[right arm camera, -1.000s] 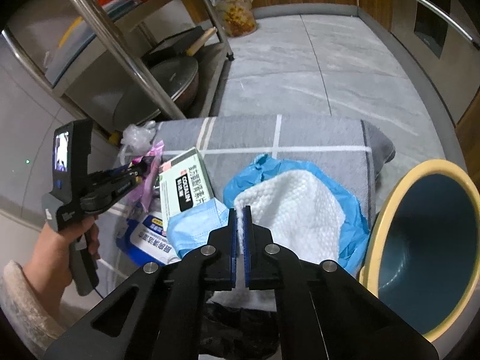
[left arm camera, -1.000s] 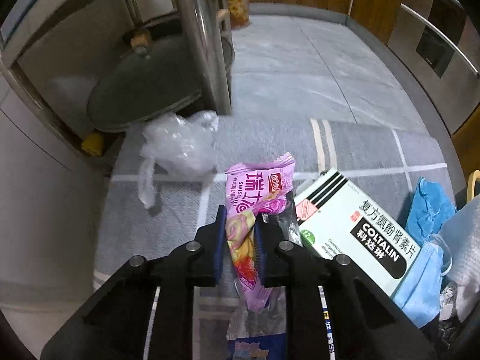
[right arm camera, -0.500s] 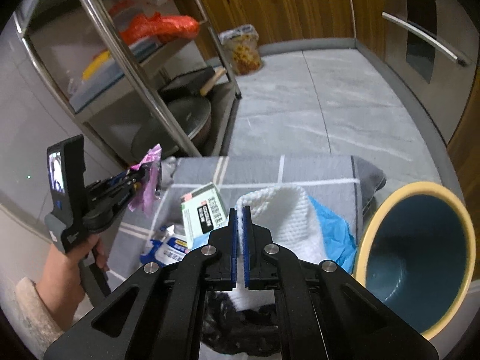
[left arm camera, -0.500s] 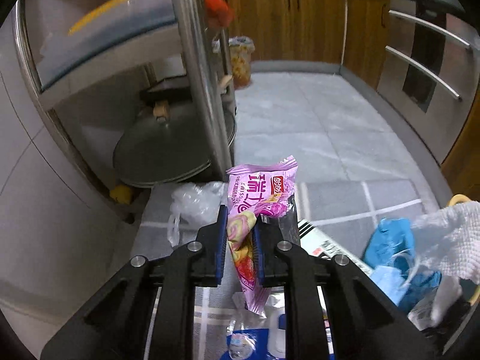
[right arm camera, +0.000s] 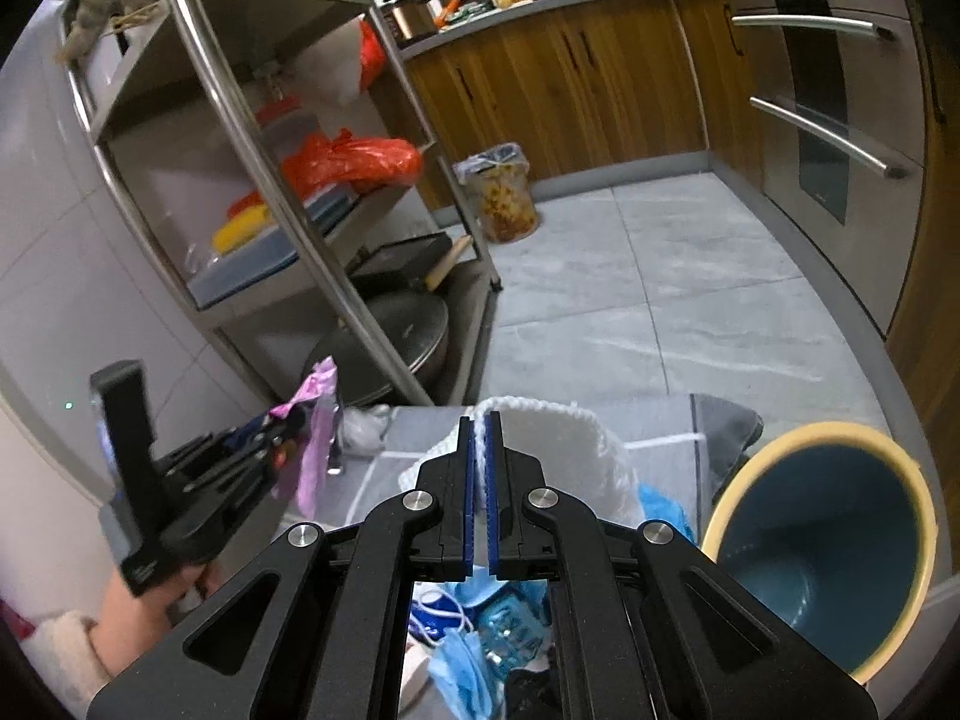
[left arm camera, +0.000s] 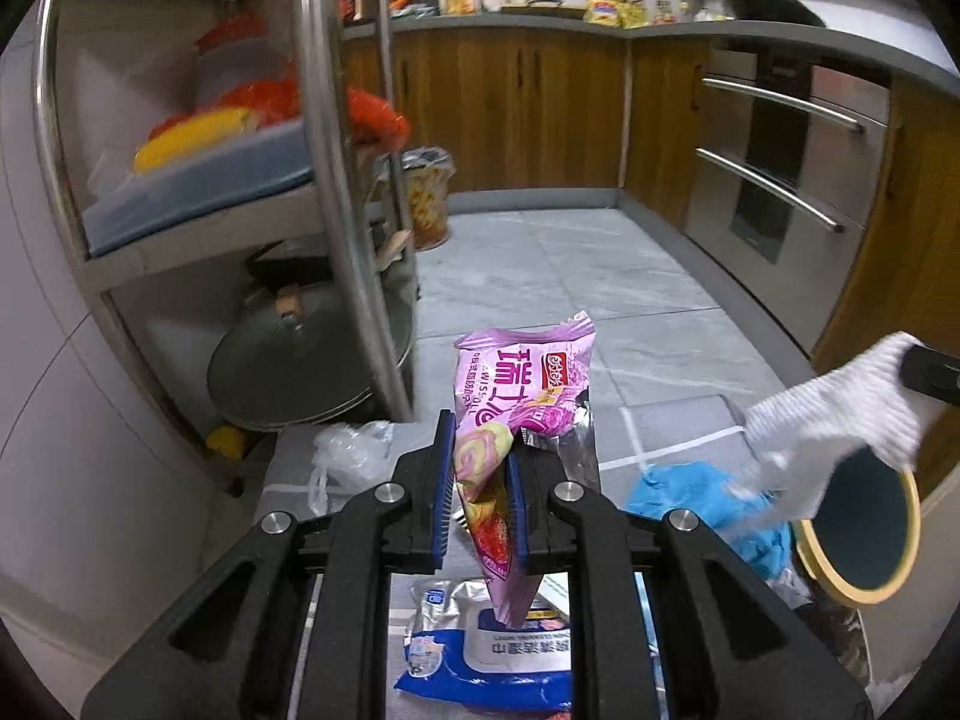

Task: Collect trash
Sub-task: 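Carry both items over the teal bin and open both tools to drop them, then move both open tools back over the trash pile, then grasp the clear plastic bag with the left tool while the right tool grasps the black bag, then carry both bags over the teal bin and open both tools to drop them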

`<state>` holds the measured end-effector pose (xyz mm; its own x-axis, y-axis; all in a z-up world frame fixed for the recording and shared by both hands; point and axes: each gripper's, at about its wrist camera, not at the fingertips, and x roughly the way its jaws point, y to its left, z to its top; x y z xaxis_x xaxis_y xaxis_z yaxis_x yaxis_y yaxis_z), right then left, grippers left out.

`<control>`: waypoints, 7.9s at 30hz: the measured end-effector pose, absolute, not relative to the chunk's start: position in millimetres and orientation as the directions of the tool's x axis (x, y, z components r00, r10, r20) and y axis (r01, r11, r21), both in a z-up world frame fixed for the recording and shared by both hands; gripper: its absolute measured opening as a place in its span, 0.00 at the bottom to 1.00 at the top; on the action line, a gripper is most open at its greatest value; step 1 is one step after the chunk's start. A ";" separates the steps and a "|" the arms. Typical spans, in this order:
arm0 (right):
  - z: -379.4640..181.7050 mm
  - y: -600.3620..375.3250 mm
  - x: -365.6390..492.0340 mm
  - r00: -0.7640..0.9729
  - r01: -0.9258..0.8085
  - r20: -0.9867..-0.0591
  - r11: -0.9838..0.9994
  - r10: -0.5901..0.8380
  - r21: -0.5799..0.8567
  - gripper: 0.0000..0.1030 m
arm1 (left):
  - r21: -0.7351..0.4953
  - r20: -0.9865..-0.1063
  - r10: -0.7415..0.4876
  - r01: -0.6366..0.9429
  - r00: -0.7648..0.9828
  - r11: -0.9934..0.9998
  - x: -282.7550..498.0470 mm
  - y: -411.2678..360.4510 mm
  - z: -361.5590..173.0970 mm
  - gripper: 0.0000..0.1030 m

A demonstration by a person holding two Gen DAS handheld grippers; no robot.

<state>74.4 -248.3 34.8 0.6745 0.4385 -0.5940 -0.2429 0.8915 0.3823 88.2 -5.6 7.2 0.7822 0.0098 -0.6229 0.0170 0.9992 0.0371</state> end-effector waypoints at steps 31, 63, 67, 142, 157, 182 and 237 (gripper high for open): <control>19.9 -410.2 62.7 0.729 0.087 -0.664 0.938 0.169 0.334 0.04 | -0.006 -0.644 -0.364 0.472 0.673 0.882 73.5 -213.0 -0.7 0.15; -52.2 -484.6 59.5 0.529 0.312 -0.843 0.903 0.094 0.296 0.06 | -0.017 -0.814 -0.344 0.573 0.467 0.819 81.3 -317.3 -100.4 0.28; -52.1 -486.6 59.4 0.530 0.316 -0.843 0.901 0.092 0.298 0.10 | -0.012 -0.811 -0.344 0.574 0.474 0.819 79.9 -315.1 -99.2 0.32; -42.7 -241.2 12.0 0.490 -0.012 -0.853 0.980 0.180 0.200 0.89 | 0.013 -0.728 0.035 -0.038 0.685 0.999 18.7 32.7 -25.1 0.92; -89.6 -213.6 33.0 0.344 -0.184 -0.916 0.972 0.206 0.149 0.16 | 0.096 -0.729 0.143 -0.106 0.669 0.990 102.1 99.4 -36.3 0.92; -30.0 -212.9 80.1 0.455 -0.221 -0.818 0.935 0.351 0.278 0.09 | 0.096 -0.827 0.169 -0.161 0.536 0.982 217.1 100.9 -142.2 0.62; 5.2 -328.6 36.1 0.634 -0.008 -0.726 0.941 0.266 0.339 0.09 | -0.053 -0.673 -0.315 0.381 0.669 0.923 29.7 -134.8 12.4 0.16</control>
